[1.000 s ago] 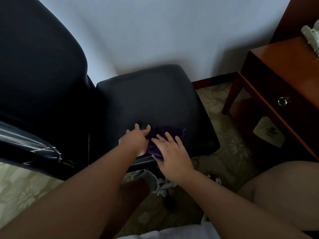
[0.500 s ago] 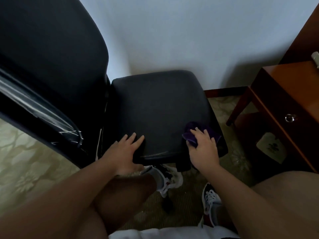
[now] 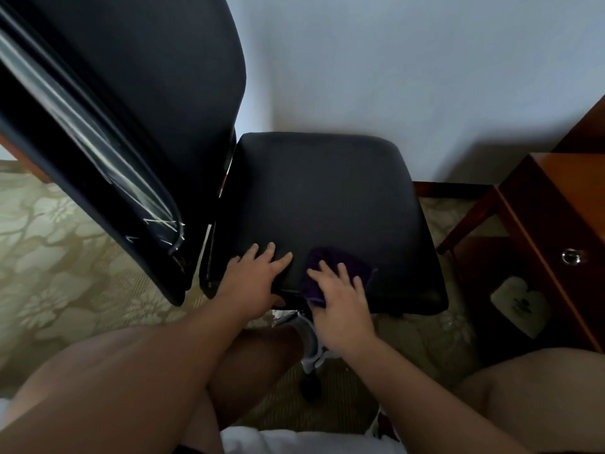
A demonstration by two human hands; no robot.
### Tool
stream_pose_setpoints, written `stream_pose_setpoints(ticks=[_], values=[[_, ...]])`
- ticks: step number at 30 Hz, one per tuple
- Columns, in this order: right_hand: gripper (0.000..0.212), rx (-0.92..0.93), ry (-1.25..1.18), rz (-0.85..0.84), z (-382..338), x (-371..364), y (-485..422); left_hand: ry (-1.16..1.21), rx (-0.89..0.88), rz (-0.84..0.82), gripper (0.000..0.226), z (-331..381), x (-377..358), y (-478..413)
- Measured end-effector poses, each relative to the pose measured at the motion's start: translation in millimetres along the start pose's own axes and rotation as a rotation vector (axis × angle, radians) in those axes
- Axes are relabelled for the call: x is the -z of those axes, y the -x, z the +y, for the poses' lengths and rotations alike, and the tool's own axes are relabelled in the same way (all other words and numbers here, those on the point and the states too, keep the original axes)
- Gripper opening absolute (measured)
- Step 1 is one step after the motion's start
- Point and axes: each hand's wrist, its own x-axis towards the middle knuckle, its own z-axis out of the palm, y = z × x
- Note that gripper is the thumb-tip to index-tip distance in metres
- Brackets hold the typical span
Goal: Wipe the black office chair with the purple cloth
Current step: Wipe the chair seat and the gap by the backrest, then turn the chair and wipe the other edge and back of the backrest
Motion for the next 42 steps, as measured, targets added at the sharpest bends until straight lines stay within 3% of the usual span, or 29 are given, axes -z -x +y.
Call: stream_pose_setpoints(ticks=[5,10,17,21,26,31,35,42], values=[[0.070,0.130,0.016,-0.052,-29.9,-20.3,-6.0,0.027,0.017,0.055,0.080,-1.0,-4.0,2.1],[0.068,0.227,0.128,-0.112,4.0,11.7,-6.0,0.089,0.017,0.043,0.091,-0.5,-5.1,2.1],[0.054,-0.317,-0.135,0.047,71.2,61.0,-11.2,0.129,0.045,0.035,0.098,19.0,-3.9,2.9],[0.048,-0.412,-0.075,0.032,76.7,73.2,-30.4,0.124,0.063,-0.004,0.098,39.4,-0.3,3.1],[0.051,-0.404,-0.039,-0.019,55.7,68.0,-41.8,0.118,0.073,-0.036,0.098,55.5,4.1,4.5],[0.063,-0.198,-0.122,-0.209,4.2,37.2,-46.5,0.199,0.059,-0.090,0.095,47.5,16.3,6.1],[0.064,-0.242,-0.093,-0.293,-18.1,41.3,-55.3,0.276,0.084,0.001,0.084,24.1,29.1,22.9],[0.057,-0.194,-0.101,-0.294,-11.2,58.4,-53.7,0.345,0.234,0.081,0.076,4.3,49.1,46.1]])
